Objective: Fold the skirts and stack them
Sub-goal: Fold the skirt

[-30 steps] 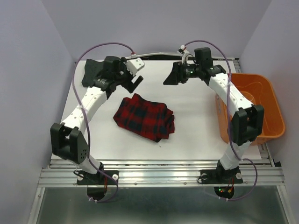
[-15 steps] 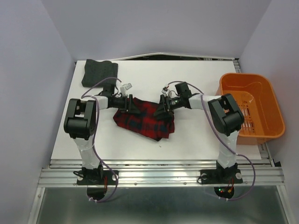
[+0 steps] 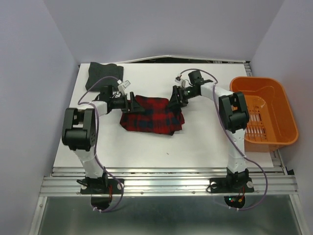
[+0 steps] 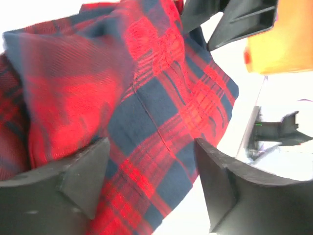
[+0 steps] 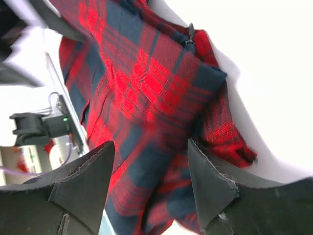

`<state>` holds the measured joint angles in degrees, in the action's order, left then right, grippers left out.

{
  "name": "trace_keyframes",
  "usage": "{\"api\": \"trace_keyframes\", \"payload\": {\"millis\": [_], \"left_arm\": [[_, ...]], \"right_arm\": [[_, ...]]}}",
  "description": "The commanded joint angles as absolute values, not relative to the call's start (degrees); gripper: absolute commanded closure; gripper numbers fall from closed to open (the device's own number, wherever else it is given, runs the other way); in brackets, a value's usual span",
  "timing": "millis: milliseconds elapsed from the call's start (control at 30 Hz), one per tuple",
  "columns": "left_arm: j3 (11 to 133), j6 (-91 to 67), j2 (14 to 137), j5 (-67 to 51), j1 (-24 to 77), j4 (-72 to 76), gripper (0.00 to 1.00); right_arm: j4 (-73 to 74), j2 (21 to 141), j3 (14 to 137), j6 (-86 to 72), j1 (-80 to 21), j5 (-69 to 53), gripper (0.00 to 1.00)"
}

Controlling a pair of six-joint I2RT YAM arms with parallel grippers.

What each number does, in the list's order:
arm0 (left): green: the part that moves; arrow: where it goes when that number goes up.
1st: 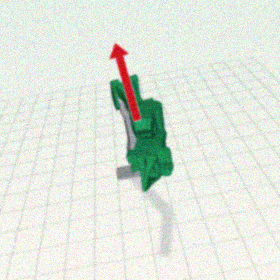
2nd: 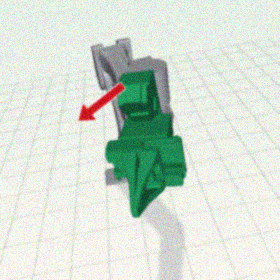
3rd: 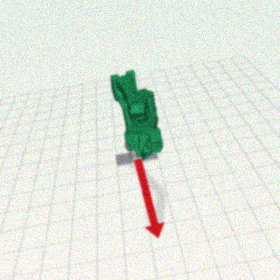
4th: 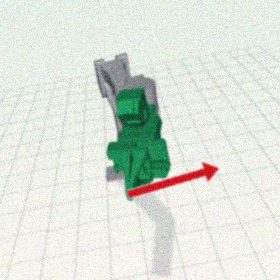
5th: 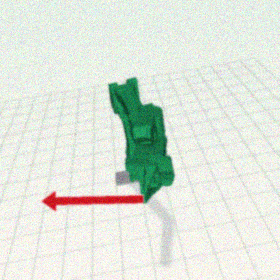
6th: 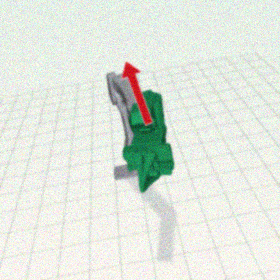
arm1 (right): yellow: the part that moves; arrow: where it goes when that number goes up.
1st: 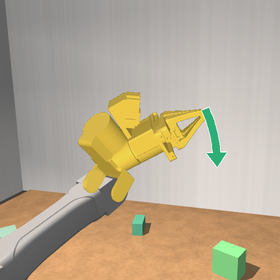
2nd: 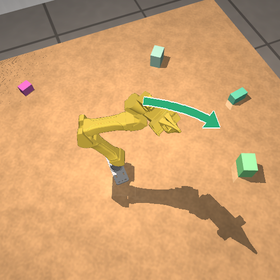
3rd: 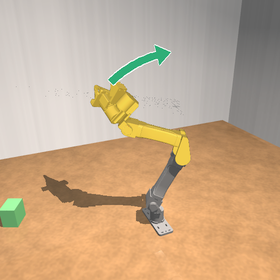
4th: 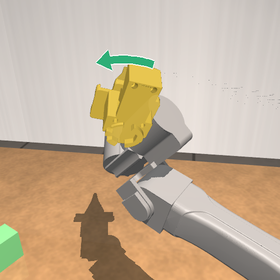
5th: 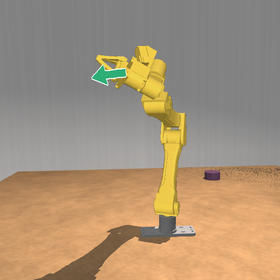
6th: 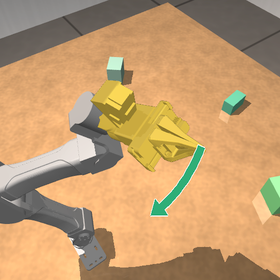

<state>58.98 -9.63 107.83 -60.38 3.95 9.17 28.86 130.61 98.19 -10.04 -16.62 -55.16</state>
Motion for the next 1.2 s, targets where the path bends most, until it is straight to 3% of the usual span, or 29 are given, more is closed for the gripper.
{"api": "trace_keyframes", "payload": {"millis": [0,33,167,300,433,533,600,767,1167], "left_arm": [[59.1,-0.2,88.7,-52.5,3.3,2.7,0.09],[59.2,1.6,85.5,-48.5,3.2,1.8,0.02],[59.8,0.9,69.8,-37.0,-0.2,-2.8,0.02],[59.8,-3.9,62.3,-23.1,-2.5,-6.4,0.02],[59.3,-3.4,61.3,-26.0,-5.2,-11.1,0.03],[57.3,-6.2,62.8,-25.1,-7.2,-13.6,0.17],[55.1,-8.1,64.7,-22.0,-7.4,-14.6,0.19],[48.2,-12.6,67.8,-26.7,-10.4,-7.0,0.33],[49.8,-11.3,95.7,-42.5,-12.1,-1.7,0.09]], "right_arm": [[29.5,120.1,99.5,-10.1,-18.6,-47.7,0.33],[28.7,118.0,99.3,-10.7,-19.2,-46.2,0.31],[27.5,108.1,100.0,-8.6,-25.9,-29.2,0.27],[26.8,107.8,102.3,-6.2,-37.4,-8.4,0.18],[25.9,112.5,107.1,-9.6,-43.9,-5.5,0.19],[29.8,121.7,114.0,-10.6,-44.6,-6.9,0.22],[32.3,123.8,115.5,-8.4,-44.6,-8.2,0.23],[26.5,121.2,106.4,-9.5,-44.6,-9.7,0.19],[31.4,125.5,118.0,-13.6,-44.6,-3.1,0.13]]}}
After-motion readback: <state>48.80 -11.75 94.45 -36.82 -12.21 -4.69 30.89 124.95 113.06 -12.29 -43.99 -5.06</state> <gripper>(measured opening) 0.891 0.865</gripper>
